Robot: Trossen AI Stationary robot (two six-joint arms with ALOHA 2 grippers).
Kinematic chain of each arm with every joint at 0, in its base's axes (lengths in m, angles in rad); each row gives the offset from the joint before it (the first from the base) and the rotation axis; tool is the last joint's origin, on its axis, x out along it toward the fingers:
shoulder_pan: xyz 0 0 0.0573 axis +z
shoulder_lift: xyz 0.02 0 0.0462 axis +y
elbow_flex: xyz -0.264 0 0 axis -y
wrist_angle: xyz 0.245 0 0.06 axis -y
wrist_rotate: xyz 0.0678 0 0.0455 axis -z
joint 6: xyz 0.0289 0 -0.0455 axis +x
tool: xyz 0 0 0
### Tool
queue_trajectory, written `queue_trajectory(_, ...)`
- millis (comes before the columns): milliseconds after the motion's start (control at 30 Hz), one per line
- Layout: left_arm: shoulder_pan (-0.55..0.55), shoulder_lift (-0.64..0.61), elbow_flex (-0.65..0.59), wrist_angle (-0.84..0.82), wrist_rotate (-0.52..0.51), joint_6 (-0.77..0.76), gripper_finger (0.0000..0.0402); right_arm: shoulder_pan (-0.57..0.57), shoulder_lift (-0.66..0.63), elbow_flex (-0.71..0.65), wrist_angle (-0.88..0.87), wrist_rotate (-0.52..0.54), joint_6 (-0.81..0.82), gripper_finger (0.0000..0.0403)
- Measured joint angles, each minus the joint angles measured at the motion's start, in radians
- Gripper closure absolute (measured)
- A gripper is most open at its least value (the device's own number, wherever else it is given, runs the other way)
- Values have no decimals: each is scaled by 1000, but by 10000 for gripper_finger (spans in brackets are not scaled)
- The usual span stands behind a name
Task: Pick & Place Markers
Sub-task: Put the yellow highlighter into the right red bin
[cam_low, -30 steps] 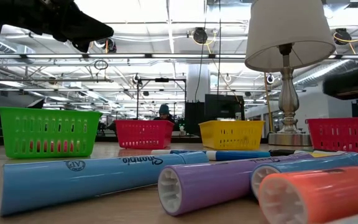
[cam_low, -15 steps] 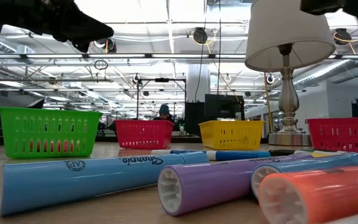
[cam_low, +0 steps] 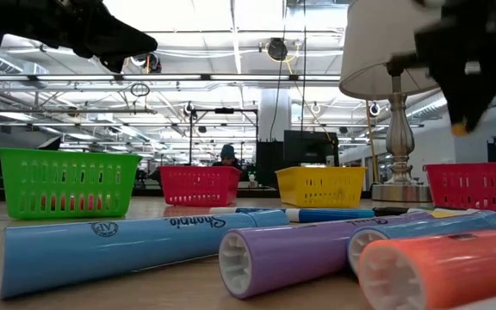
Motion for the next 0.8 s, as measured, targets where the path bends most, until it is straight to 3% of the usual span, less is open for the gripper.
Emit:
queue_trajectory(267, 0, 0, 0, 0, 0, 0, 360, -79, -42, -212, 191, -60, -54, 382)
queue_trajectory(433, 0, 0, 0, 0, 0, 0, 360, -96, -43, -229, 213, -57, -55, 378)
queue_trajectory(800, 0, 0, 0, 0, 0, -9, 360, -97, -43, -229, 209, -50, -33, 320)
